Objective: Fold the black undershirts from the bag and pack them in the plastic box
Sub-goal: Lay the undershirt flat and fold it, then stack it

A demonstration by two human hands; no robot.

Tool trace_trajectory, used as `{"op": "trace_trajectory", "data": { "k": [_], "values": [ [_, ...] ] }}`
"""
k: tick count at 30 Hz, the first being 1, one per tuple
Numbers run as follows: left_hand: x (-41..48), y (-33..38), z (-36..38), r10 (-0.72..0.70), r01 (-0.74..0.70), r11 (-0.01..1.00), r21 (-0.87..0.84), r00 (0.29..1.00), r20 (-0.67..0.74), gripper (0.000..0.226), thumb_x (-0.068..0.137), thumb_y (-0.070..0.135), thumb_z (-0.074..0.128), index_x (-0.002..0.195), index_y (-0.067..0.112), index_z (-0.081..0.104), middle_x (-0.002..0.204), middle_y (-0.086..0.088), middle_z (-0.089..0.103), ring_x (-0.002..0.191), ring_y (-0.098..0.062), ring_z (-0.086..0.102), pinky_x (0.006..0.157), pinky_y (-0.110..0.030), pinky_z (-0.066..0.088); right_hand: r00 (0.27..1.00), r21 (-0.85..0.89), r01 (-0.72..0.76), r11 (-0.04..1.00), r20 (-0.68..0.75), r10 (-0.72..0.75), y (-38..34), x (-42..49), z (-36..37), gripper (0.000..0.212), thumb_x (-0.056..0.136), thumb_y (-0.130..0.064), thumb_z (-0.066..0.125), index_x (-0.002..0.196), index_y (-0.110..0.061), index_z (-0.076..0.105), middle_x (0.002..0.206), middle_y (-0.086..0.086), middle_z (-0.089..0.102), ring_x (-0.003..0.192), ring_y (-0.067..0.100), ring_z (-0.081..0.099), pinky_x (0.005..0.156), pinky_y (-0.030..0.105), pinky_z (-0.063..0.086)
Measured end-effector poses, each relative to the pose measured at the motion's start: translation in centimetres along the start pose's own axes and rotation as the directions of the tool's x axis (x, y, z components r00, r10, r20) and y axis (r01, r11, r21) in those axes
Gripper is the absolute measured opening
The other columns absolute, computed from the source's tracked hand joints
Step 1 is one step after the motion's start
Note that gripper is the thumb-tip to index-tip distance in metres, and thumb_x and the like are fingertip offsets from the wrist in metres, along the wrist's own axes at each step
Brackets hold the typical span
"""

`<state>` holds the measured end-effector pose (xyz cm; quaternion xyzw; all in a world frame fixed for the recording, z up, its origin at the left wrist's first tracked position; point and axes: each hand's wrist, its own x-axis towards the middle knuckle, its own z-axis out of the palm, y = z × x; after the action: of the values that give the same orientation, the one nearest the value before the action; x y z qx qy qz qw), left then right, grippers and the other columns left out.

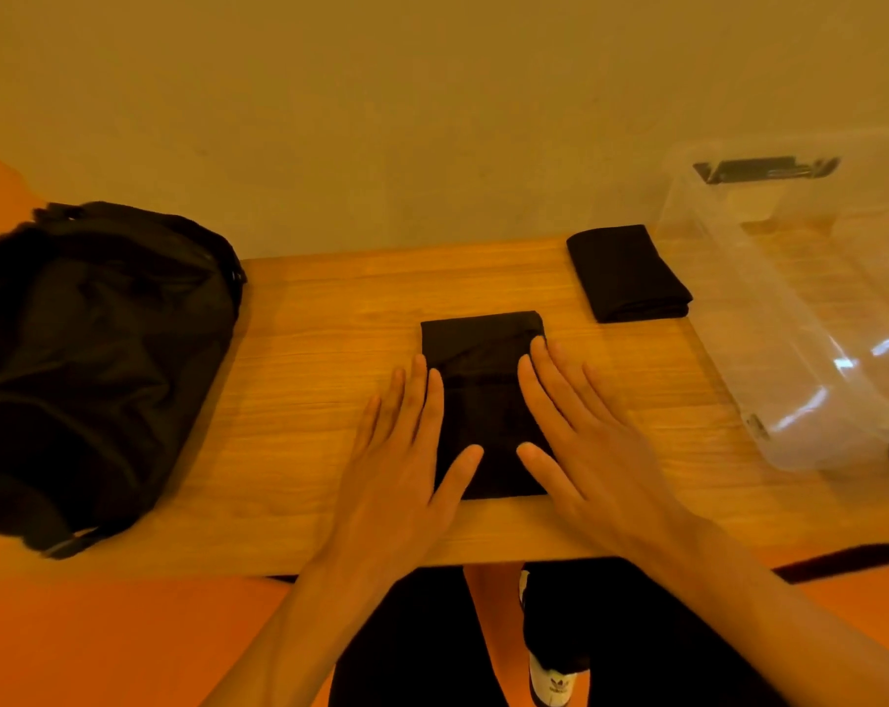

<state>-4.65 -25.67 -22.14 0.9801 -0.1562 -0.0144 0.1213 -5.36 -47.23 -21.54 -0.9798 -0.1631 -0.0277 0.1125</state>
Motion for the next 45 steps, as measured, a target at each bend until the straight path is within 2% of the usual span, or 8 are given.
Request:
{"op": "trace_trajectory", "data": {
  "k": [8,12,15,27,34,37,42,45],
  "values": [
    [-3.7,-0.2,0.5,0.221,-0.219,0.975,0.033,0.971,-0.086,0.076,0.104,0.066,0.021,0.162,0.019,0.009,0.170,-0.001,-0.010,0.156,-0.017,-0.011,0.125,-0.036,-0.002,0.998,-0.018,0.039,0.999,0.048,-0.038,1.1,-2.9,0.6,0.079,0.099,-0.070,-0.003,0.161,-0.020,-0.004,0.168,-0.001,-0.013,0.152,0.008,-0.019,0.124,0.033,-0.005],
    [-4.8,-1.7,1.0,0.302,-0.296,0.953,0.060,0.929,-0.214,0.049,0.101,0.047,0.047,0.139,0.018,0.059,0.154,-0.004,0.044,0.136,-0.022,0.047,0.105,-0.044,0.049,0.984,-0.011,0.123,0.992,-0.127,-0.124,1.9,-4.8,0.5,0.059,0.100,-0.051,0.039,0.152,-0.022,0.042,0.159,0.009,0.035,0.145,0.025,0.035,0.114,0.045,0.039],
    [-4.6,-2.3,1.1,0.315,-0.304,0.949,0.087,0.882,-0.350,0.027,0.090,0.024,0.074,0.114,0.012,0.072,0.121,-0.005,0.061,0.105,-0.021,0.060,0.078,-0.039,0.057,0.934,-0.041,0.193,0.980,-0.299,-0.197,2.3,-5.3,0.9,0.037,0.094,-0.032,0.054,0.129,-0.019,0.060,0.132,0.006,0.056,0.118,0.026,0.055,0.090,0.044,0.053],
    [-2.9,-3.8,0.2,0.442,-0.426,0.897,0.117,0.861,-0.250,0.029,0.096,0.030,0.057,0.109,0.011,0.075,0.105,-0.002,0.065,0.091,-0.021,0.063,0.071,-0.037,0.054,0.921,-0.167,0.272,0.948,-0.240,-0.306,2.6,-4.4,0.2,0.042,0.077,-0.014,0.085,0.118,-0.014,0.074,0.112,0.002,0.072,0.099,0.024,0.067,0.080,0.040,0.055],
    [-2.4,-3.2,0.3,0.484,-0.462,0.875,0.145,0.829,-0.279,0.017,0.083,0.011,0.080,0.098,0.012,0.071,0.100,-0.004,0.064,0.085,-0.019,0.060,0.065,-0.035,0.054,0.931,-0.244,0.295,0.924,-0.144,-0.335,2.5,-4.4,-0.7,0.064,0.053,-0.011,0.097,0.112,-0.013,0.074,0.107,0.005,0.071,0.097,0.025,0.068,0.081,0.039,0.057],
    [-3.0,-3.0,0.2,0.469,-0.460,0.881,0.110,0.819,-0.330,0.010,0.097,0.018,0.061,0.101,0.012,0.069,0.104,-0.003,0.063,0.092,-0.019,0.057,0.071,-0.037,0.055,0.933,-0.230,0.287,0.930,-0.153,-0.326,2.2,-4.6,-0.7,0.060,0.054,-0.012,0.097,0.109,-0.014,0.073,0.107,0.005,0.069,0.098,0.025,0.066,0.083,0.039,0.056],
    [-5.9,-2.3,-1.0,0.448,-0.487,0.868,-0.094,0.852,-0.272,0.024,0.103,0.027,0.046,0.103,0.013,0.065,0.113,0.003,0.060,0.102,-0.016,0.056,0.083,-0.037,0.050,0.937,-0.097,0.272,0.957,-0.199,-0.286,1.3,-6.5,-1.3,0.022,0.087,-0.023,0.070,0.110,-0.020,0.069,0.107,-0.002,0.065,0.101,0.019,0.060,0.084,0.034,0.052],
    [-7.7,-1.8,-2.0,0.436,-0.509,0.828,-0.234,0.848,-0.301,0.016,0.100,0.025,0.052,0.097,0.014,0.063,0.111,0.007,0.060,0.103,-0.011,0.055,0.084,-0.032,0.047,0.959,0.133,0.241,0.961,-0.186,-0.215,1.1,-8.2,-2.1,0.025,0.101,-0.034,0.042,0.112,-0.024,0.062,0.109,-0.009,0.060,0.105,0.011,0.054,0.086,0.032,0.051]
  ]
}}
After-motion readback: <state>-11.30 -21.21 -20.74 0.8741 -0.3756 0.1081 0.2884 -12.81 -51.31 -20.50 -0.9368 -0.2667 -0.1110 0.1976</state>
